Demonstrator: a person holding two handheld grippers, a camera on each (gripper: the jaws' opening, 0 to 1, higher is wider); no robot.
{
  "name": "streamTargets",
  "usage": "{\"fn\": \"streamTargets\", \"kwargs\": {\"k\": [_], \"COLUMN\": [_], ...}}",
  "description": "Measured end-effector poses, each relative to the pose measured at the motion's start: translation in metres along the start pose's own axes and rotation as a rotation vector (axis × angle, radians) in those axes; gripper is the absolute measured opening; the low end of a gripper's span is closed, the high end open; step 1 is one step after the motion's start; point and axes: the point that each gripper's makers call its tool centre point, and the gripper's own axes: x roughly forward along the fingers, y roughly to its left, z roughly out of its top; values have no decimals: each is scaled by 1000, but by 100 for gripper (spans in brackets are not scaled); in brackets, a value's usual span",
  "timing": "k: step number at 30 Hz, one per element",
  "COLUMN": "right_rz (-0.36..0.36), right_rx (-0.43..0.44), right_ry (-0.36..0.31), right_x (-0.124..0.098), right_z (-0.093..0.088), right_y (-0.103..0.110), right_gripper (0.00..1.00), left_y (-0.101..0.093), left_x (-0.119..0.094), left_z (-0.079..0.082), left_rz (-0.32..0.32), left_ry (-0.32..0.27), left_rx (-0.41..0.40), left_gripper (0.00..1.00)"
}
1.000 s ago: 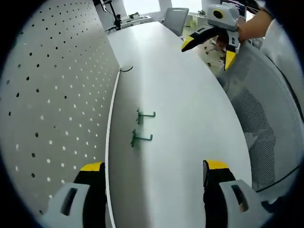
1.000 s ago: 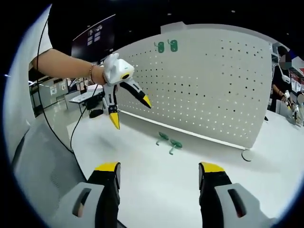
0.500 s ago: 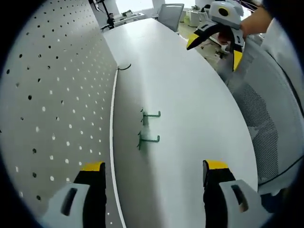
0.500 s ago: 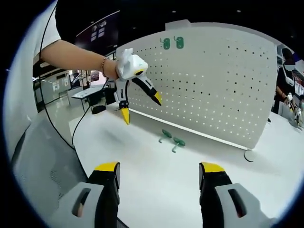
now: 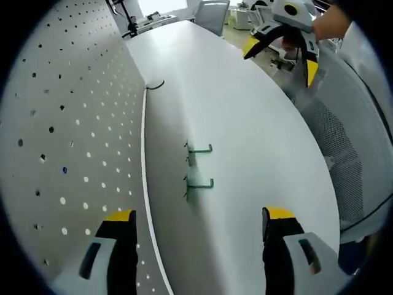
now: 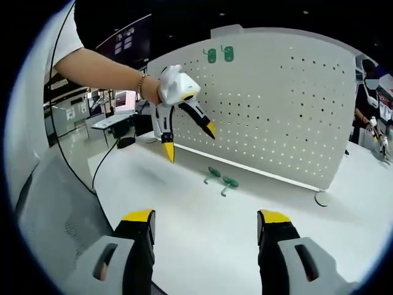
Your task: Insert the hook assembly into the mounting plate slot until the hook locks in place.
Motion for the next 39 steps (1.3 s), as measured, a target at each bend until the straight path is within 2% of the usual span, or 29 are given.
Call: {"fn": "streamTargets", "kwargs": {"k": [11,25,39], "right_rz": [2,-9,0], "right_rx": [21,29,12], "right_ry": [1,3,19], "right_x": [0,-1,1], "right_z": [-2,-2,-4], "right_y": [-1,-3,-1], "right_gripper": [65,65,64], "left_y": [2,-6,-11], "left_x": [17,39,58], "left_z": [0,5,-2], "left_rz": [-26,-83,-139], "left_ry": [2,11,36], "left_rx": [9,35,30], "left_gripper": [85,84,83]}}
